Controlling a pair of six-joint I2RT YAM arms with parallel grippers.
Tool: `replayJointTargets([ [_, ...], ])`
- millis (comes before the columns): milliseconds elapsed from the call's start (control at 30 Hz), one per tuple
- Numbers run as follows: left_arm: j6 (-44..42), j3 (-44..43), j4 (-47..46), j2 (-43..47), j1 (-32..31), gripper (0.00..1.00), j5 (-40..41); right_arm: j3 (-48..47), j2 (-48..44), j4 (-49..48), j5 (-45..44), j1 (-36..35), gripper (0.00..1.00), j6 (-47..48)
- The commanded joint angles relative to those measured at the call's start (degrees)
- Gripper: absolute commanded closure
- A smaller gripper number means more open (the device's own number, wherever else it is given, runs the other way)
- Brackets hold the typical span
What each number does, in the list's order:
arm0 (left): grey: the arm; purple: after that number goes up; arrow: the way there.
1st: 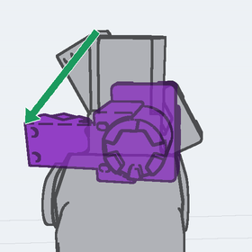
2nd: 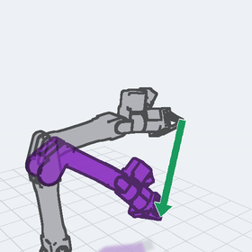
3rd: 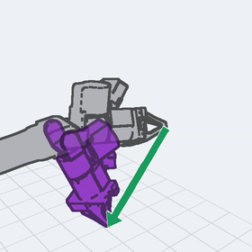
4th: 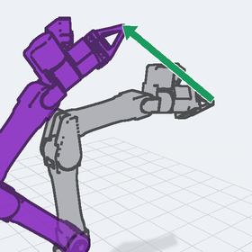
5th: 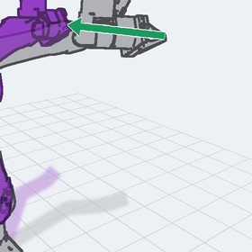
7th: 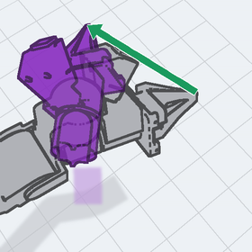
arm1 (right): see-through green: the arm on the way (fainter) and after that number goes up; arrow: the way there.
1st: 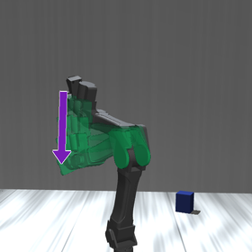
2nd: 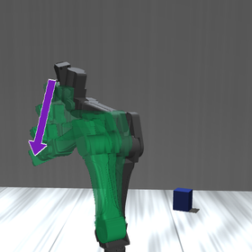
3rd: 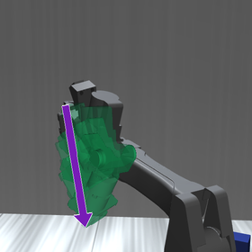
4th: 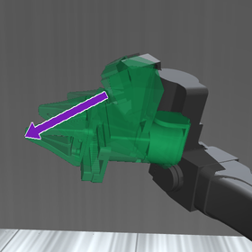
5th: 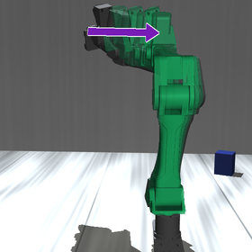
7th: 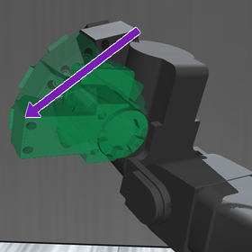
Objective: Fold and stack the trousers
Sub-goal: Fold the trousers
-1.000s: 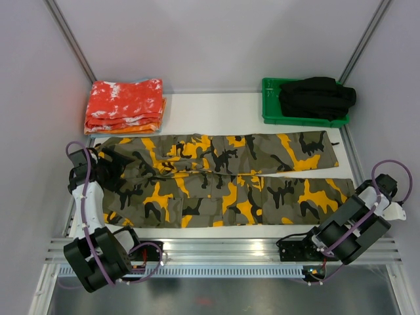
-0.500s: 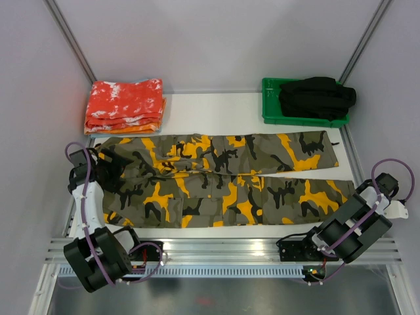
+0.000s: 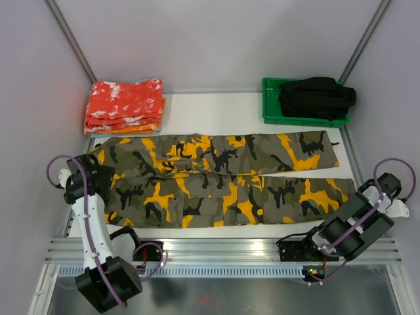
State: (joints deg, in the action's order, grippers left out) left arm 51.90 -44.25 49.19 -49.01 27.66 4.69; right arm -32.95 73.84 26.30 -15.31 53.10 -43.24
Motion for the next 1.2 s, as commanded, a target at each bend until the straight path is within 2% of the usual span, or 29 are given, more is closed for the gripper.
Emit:
replayJointTargets([
  [0,10.3,3.1,5.4,-1.7,0.3,0.0,8.5,1.6,6.1,-4.9,10.3,-0.2,1.0,-1.9],
  [167,14.6,4.6,5.3,-4.9,0.4,0.0,16.6,0.4,10.1,-5.4,12.6,-0.2,1.0,-0.2],
  [333,18.5,3.2,7.7,-7.0,1.4,0.0,22.3,2.6,7.5,-7.8,15.0,-0.2,1.0,-0.3],
  [500,24.6,3.6,14.1,-10.5,3.7,0.0,26.4,2.2,6.3,-6.4,15.0,-0.4,1.0,-0.1],
  [567,24.5,4.4,13.3,-10.8,5.5,0.01,27.0,1.9,5.8,-5.9,15.1,-0.5,1.0,0.0],
  [733,17.6,6.0,8.4,-11.6,10.6,0.01,25.5,1.8,3.4,-4.9,15.1,-0.9,1.0,-0.1],
  [833,9.8,9.7,0.6,-11.1,13.6,0.06,20.9,1.9,2.5,-4.2,14.9,-1.1,1.0,-0.1],
  [867,7.8,10.7,-4.8,-10.8,14.0,0.07,16.5,1.9,2.4,-4.1,14.9,-1.2,1.0,0.0],
  [1000,2.5,14.9,-13.9,-9.4,14.2,0.09,7.6,1.4,1.8,-3.2,14.0,-1.2,1.0,0.5],
  [1167,0.3,17.7,-17.8,-7.8,14.2,0.11,6.0,1.1,1.5,-2.7,13.3,-1.2,1.0,0.5],
])
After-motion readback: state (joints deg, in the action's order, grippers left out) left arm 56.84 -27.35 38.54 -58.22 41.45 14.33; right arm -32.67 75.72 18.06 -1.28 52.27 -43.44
